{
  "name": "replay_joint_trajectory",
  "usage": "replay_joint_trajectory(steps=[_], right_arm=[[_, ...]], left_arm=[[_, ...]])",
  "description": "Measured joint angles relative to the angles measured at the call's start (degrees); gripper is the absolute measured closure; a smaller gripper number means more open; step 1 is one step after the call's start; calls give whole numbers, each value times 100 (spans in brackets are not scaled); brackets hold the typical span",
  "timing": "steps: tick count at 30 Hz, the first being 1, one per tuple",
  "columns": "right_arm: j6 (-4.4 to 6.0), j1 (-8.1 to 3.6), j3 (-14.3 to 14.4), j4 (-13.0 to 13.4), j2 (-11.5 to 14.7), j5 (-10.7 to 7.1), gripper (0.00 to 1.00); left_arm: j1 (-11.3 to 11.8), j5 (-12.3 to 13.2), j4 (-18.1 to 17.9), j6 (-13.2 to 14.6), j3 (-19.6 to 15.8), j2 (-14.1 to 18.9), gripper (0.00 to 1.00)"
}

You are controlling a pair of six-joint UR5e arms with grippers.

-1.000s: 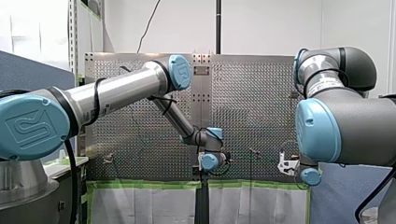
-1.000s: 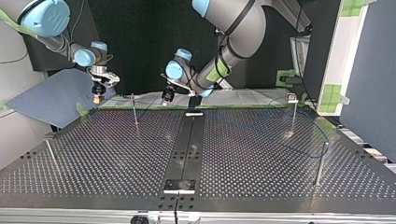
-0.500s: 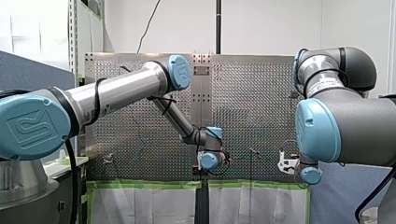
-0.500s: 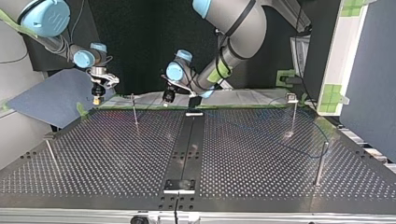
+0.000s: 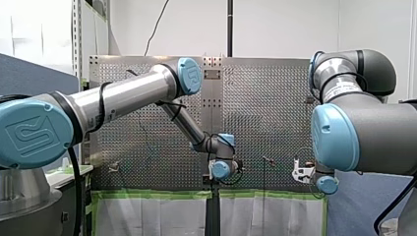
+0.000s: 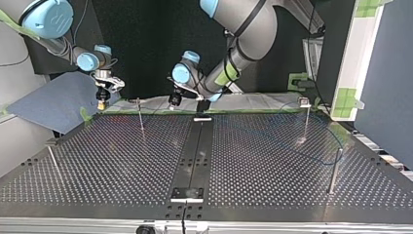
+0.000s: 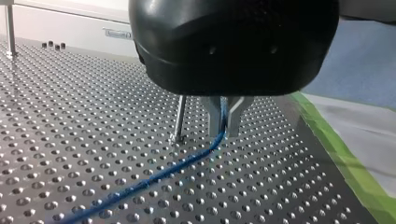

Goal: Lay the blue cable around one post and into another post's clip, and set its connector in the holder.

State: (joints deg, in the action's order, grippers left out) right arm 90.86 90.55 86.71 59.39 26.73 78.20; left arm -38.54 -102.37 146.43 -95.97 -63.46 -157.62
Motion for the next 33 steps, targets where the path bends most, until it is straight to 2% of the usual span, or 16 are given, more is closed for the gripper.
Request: replay_joint_trajectory(steps=[1, 2, 3, 5, 6, 7, 8, 9, 11, 16, 25, 33], right_arm=[[0, 0, 0, 1, -1, -3, 95], [1, 2, 0, 2, -2, -5, 95], [2, 4, 0, 2, -2, -8, 95], [2, 9, 0, 3, -3, -11, 95], [3, 11, 0, 3, -3, -12, 95], [3, 13, 0, 3, -2, -12, 95], [3, 14, 0, 4, -1, -13, 95], [3, 16, 1, 4, -1, -14, 95], [3, 17, 0, 3, -2, -14, 95], [-1, 19, 0, 3, -3, -14, 95], [-4, 25, 0, 3, -5, -14, 95], [-6, 28, 1, -11, -4, -14, 95]], left_arm=[[-6, 3, 0, 0, 0, 0, 79], [-14, 5, 0, 0, 0, 0, 68], [-19, 7, 0, 0, 0, 0, 68], [-28, 9, 0, 4, 0, 0, 48], [-31, 11, 0, 7, 1, 0, 48], [-36, 14, 0, 11, 0, 1, 31], [-45, 24, 0, 20, -1, 0, 18], [-54, 39, -2, 32, -1, 1, 18], [-82, 102, -7, 80, 0, 1, 8], [-146, 267, -7, 178, 1, 4, 0], [-285, 286, 73, 225, -20, 3, 0], [-334, 272, 83, 359, -311, 8, 0]])
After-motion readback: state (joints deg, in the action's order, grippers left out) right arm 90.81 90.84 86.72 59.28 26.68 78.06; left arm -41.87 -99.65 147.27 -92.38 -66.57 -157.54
